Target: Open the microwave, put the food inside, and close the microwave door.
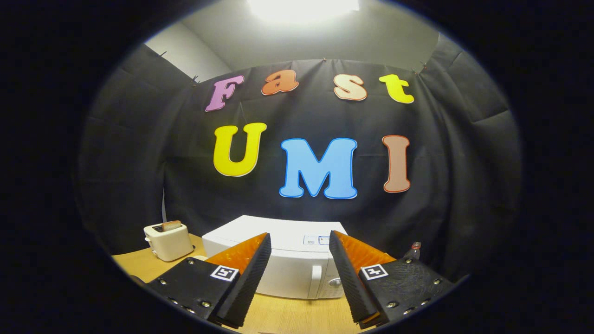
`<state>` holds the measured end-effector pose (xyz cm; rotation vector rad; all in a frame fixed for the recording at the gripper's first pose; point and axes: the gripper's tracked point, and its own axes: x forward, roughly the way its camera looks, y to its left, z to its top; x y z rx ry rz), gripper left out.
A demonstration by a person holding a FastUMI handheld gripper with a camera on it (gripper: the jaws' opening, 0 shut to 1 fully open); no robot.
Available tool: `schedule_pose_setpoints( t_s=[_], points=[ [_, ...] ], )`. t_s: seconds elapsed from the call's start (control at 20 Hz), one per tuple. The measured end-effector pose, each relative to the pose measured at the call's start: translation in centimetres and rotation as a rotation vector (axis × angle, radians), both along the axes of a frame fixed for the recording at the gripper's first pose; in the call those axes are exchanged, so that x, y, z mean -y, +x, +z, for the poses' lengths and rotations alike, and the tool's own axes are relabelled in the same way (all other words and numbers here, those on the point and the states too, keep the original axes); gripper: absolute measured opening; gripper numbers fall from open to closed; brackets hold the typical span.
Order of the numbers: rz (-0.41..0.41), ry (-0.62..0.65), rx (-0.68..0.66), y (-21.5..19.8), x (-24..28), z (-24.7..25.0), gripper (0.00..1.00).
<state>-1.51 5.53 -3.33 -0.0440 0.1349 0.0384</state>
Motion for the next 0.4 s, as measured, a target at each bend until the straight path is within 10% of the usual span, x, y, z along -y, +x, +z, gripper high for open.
schedule_pose_setpoints(
  t_s=[0.4],
  points=[
    [0.027, -0.085, -0.019, 1.8, -0.6, -1.5, 0.83]
  ],
)
